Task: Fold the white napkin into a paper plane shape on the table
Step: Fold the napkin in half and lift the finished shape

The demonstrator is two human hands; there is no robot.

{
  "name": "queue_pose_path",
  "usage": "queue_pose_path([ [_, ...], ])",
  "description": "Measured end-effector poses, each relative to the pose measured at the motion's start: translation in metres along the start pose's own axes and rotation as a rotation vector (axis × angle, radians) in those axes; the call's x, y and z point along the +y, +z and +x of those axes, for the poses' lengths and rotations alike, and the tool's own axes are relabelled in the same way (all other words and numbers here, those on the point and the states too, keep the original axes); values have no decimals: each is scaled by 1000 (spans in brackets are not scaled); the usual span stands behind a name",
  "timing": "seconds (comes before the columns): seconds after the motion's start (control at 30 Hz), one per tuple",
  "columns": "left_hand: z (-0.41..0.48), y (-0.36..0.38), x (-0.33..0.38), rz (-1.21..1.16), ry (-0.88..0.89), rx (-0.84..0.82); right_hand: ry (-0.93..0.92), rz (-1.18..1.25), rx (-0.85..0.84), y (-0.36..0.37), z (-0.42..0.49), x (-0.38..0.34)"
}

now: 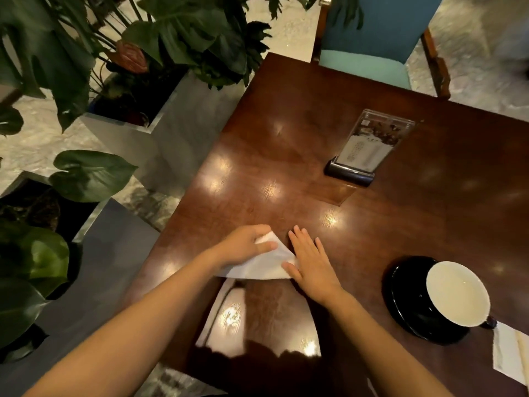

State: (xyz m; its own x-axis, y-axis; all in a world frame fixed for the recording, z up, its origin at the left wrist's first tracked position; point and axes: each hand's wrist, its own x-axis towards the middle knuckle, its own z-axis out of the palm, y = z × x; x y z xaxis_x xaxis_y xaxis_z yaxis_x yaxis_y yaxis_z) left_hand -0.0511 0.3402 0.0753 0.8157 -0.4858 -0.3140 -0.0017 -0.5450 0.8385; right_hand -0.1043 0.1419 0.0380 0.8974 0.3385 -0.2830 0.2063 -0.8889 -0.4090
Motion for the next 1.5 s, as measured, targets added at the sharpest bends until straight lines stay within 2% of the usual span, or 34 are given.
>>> queue_pose_path([
  [0.07,-3,1,8,53,102,-37,-28,295,-130,-30,7,-7],
  [0.13,-3,-5,22,62,201,-45,-59,461,-222,-58,10,-18],
  [0.3,3,-28,54,166,290,107,-25,817,-293,-111,3,-28],
  [0.43,9,-38,62,217,266,232,-40,832,-280,-127,-5,-20],
  [0.53,14,-41,68,19,148,241,-50,908,-250,-128,-9,-12],
  [0.57,15,-43,67,-95,57,190,-19,955,-226,-131,-10,-9],
  [0.63,10,-45,62,-388,-115,-85,48,1030,-169,-139,-12,-1],
  [0.7,1,-44,53,-655,-154,-392,57,1002,-193,-150,-14,7],
  [0.77,-2,-46,48,-783,-142,-544,39,942,-261,-156,-15,13],
  [0.93,-7,-56,48,-662,-193,-590,90,865,-298,-161,-21,27],
  [1.23,-12,-55,41,-543,-152,-669,99,875,-362,-141,-31,25],
  [1.37,-10,-48,40,-267,-69,-586,170,747,-309,-133,-41,30],
  [1.5,-9,-21,35,201,57,-397,196,371,-248,-133,-41,42],
])
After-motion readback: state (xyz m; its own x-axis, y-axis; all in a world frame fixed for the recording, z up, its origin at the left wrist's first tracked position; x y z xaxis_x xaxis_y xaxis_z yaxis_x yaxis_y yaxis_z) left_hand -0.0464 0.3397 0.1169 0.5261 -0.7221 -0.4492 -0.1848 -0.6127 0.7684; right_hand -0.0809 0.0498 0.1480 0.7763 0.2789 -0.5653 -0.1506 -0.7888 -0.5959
